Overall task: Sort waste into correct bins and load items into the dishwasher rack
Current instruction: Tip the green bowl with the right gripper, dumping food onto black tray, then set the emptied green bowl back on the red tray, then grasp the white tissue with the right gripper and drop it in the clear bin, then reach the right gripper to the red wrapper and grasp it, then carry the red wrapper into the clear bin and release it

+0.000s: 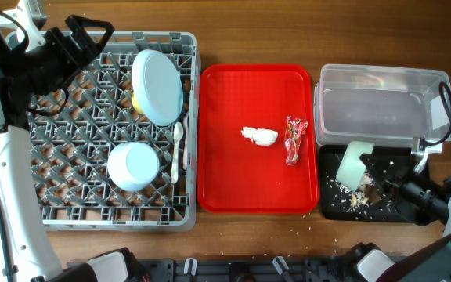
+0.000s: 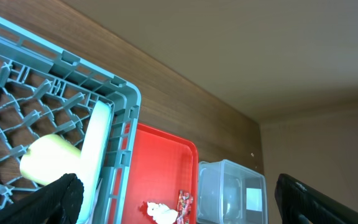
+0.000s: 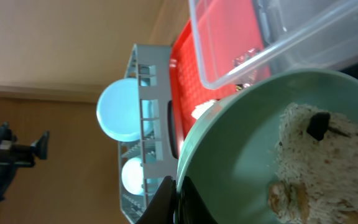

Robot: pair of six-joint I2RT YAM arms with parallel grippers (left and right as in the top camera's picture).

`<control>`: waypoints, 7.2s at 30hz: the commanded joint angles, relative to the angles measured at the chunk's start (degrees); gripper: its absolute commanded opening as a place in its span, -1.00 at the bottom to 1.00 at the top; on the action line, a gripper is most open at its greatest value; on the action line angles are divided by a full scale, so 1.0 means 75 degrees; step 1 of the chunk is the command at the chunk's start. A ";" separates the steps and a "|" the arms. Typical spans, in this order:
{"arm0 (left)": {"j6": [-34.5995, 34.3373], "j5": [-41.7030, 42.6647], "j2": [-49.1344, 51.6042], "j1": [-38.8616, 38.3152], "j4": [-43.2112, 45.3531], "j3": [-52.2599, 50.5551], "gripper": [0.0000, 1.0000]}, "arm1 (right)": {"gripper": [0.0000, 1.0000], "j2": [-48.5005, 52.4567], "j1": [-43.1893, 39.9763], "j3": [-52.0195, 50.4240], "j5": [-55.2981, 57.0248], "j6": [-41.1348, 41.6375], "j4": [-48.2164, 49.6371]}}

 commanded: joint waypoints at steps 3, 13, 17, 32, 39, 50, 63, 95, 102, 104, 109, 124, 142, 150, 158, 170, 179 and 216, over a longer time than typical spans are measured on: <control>-0.0017 -0.0015 0.0035 0.0009 0.0020 0.0032 1.00 | -0.92 0.0044 -0.0035 0.0221 -0.0828 -0.0111 -0.0114; -0.0017 -0.0015 0.0035 0.0009 0.0020 0.0032 1.00 | -0.92 0.0050 -0.0035 0.0221 -0.1702 0.0076 0.0189; -0.0017 -0.0015 0.0035 0.0009 0.0020 0.0032 1.00 | -0.92 0.0050 -0.0035 0.0221 -0.1728 0.0542 0.0417; -0.0017 -0.0015 0.0035 0.0009 0.0020 0.0032 1.00 | -0.92 0.0047 -0.0035 0.0219 -0.2276 0.1638 0.0761; -0.0017 -0.0015 0.0035 0.0009 0.0020 0.0032 1.00 | -0.92 0.0047 -0.0035 0.0219 -0.2110 0.1408 0.0554; -0.0017 -0.0015 0.0035 0.0009 0.0020 0.0032 1.00 | -0.91 -0.0166 0.0749 0.2022 0.1221 0.2261 0.0055; -0.0017 -0.0015 0.0035 0.0009 0.0020 0.0032 1.00 | -0.91 -0.0393 1.1316 0.4013 0.8064 0.6496 0.1594; -0.0017 -0.0015 0.0035 0.0009 0.0020 0.0032 1.00 | 0.54 0.3858 1.0480 0.3214 0.9681 0.5249 0.4479; -0.0017 -0.0015 0.0035 0.0009 0.0020 0.0032 1.00 | -0.91 0.4173 1.0471 0.3856 0.9812 0.4989 0.4054; -0.0017 -0.0015 0.0035 0.0009 0.0020 0.0032 1.00 | -0.91 0.3480 1.0343 0.4642 1.0418 0.4986 0.3185; -0.0017 -0.0015 0.0035 0.0009 0.0020 0.0032 1.00 | -0.91 0.2069 0.8923 0.4934 1.2042 0.5266 0.2736; -0.0017 -0.0015 0.0035 0.0009 0.0020 0.0032 1.00 | 0.52 0.1014 0.7630 0.4864 0.7565 0.5345 0.1239; -0.0017 -0.0015 0.0035 0.0009 0.0020 0.0032 1.00 | -0.39 0.1501 1.1436 0.1151 1.2109 1.0086 0.3383; -0.0017 -0.0015 0.0035 0.0009 0.0020 0.0032 1.00 | -0.38 0.1515 1.1366 0.1011 1.3030 1.0273 0.3701; -0.0017 -0.0015 0.0035 0.0009 0.0020 0.0032 1.00 | -0.50 0.1515 1.1366 -0.0446 1.3053 1.0238 0.5794; -0.0017 -0.0015 0.0035 0.0009 0.0020 0.0032 1.00 | -0.91 0.1113 1.1369 -0.0440 1.2689 0.8705 0.6534; -0.0017 -0.0015 0.0035 0.0009 0.0020 0.0032 1.00 | -0.92 -0.1332 1.0800 0.2308 1.2240 0.6452 0.5085; -0.0017 -0.0015 0.0035 0.0009 0.0020 0.0032 1.00 | 0.99 -0.1003 0.5968 0.2384 0.7213 0.5476 0.4689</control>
